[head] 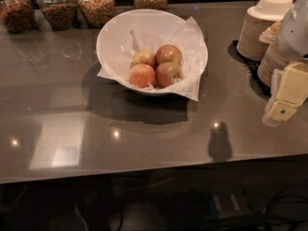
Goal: Pick apple from white bowl
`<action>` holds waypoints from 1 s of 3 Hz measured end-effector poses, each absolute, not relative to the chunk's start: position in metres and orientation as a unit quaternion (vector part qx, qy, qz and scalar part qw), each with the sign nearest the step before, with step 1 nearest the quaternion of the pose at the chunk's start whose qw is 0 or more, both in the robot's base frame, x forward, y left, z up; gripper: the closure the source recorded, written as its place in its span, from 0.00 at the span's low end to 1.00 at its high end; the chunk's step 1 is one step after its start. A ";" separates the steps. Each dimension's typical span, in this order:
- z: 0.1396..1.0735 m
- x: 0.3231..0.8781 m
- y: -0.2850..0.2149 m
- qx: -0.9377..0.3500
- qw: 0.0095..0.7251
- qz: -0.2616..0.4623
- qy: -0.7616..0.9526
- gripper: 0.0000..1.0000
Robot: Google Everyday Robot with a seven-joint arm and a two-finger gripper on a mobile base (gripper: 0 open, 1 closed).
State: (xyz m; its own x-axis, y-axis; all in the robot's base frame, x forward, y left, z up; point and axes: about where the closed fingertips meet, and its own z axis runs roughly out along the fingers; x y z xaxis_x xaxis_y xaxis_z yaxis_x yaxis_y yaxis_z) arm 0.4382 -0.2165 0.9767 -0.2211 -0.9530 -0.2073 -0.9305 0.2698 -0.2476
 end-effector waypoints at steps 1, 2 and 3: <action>0.977 0.438 -0.217 -0.603 0.160 -0.035 0.781 0.00; 0.975 0.448 -0.206 -0.596 0.173 -0.030 0.784 0.00; 0.970 0.471 -0.182 -0.581 0.197 -0.018 0.790 0.00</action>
Offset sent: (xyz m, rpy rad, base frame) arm 0.0377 0.0419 -0.0107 0.1074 -0.0399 -0.0534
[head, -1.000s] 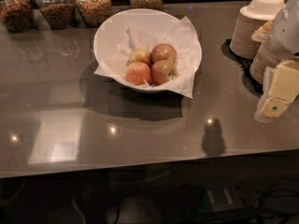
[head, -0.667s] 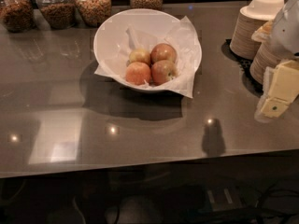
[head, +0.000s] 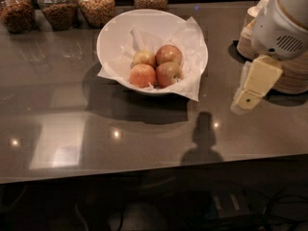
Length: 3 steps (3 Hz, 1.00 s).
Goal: Pick apple from white bowl
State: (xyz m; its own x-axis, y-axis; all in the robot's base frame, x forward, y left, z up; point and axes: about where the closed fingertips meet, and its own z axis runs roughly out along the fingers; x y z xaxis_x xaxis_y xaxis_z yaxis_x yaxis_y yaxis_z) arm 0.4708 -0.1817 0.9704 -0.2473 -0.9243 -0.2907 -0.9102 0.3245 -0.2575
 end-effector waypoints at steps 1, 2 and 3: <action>0.966 0.497 -0.156 -0.567 0.224 0.001 0.793 0.00; 0.969 0.526 -0.133 -0.547 0.259 0.017 0.796 0.00; 0.969 0.550 -0.115 -0.534 0.283 0.028 0.796 0.19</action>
Offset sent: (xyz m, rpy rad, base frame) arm 0.0926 0.0741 -0.0003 0.2316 -0.0975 -0.0872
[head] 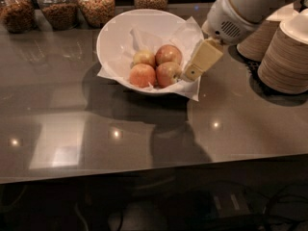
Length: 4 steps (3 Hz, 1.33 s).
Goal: Pick apple from white bowl
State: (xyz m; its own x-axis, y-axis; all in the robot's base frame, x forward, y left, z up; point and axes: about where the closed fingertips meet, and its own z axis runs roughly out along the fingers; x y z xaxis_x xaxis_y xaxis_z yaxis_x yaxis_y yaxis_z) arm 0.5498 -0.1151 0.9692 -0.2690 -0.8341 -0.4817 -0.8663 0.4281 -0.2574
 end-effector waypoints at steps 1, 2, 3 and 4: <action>0.964 0.572 -0.101 -0.517 0.297 0.038 0.802 0.34; 0.951 0.584 -0.090 -0.503 0.303 0.048 0.808 0.34; 0.935 0.593 -0.079 -0.494 0.301 0.057 0.814 0.31; 0.920 0.597 -0.069 -0.488 0.293 0.067 0.819 0.33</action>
Offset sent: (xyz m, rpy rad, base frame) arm 0.0516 0.0361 -0.0366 0.1093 0.0118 -0.0900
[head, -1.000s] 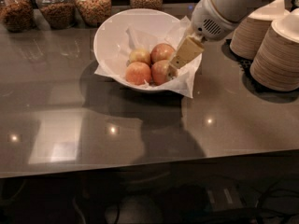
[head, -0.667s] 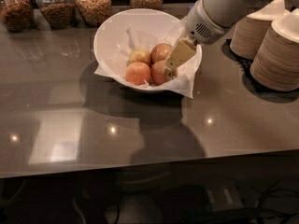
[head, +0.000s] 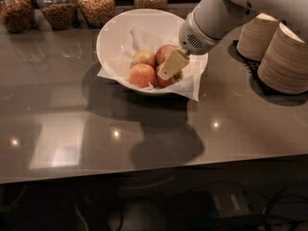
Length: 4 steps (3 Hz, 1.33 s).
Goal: Pick apple from white bowl
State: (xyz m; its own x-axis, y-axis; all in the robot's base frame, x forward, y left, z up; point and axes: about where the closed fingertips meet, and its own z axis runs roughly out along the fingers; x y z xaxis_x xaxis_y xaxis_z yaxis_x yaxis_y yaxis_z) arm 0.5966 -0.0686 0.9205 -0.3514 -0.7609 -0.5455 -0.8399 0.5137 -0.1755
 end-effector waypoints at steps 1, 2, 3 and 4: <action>0.908 0.598 -0.062 -0.486 0.282 0.075 0.824 0.33; 0.896 0.598 -0.059 -0.482 0.269 0.081 0.830 0.35; 0.884 0.600 -0.061 -0.473 0.256 0.082 0.839 0.35; 0.877 0.602 -0.063 -0.468 0.250 0.082 0.844 0.38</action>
Offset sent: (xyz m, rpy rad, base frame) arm 0.0029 0.0115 -0.0409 0.0014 0.0985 -0.0211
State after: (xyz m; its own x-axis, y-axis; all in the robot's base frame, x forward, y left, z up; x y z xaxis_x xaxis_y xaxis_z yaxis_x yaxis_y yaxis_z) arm 0.6022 -0.0630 0.8770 -0.4369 -0.7487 -0.4987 -0.8308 0.5484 -0.0955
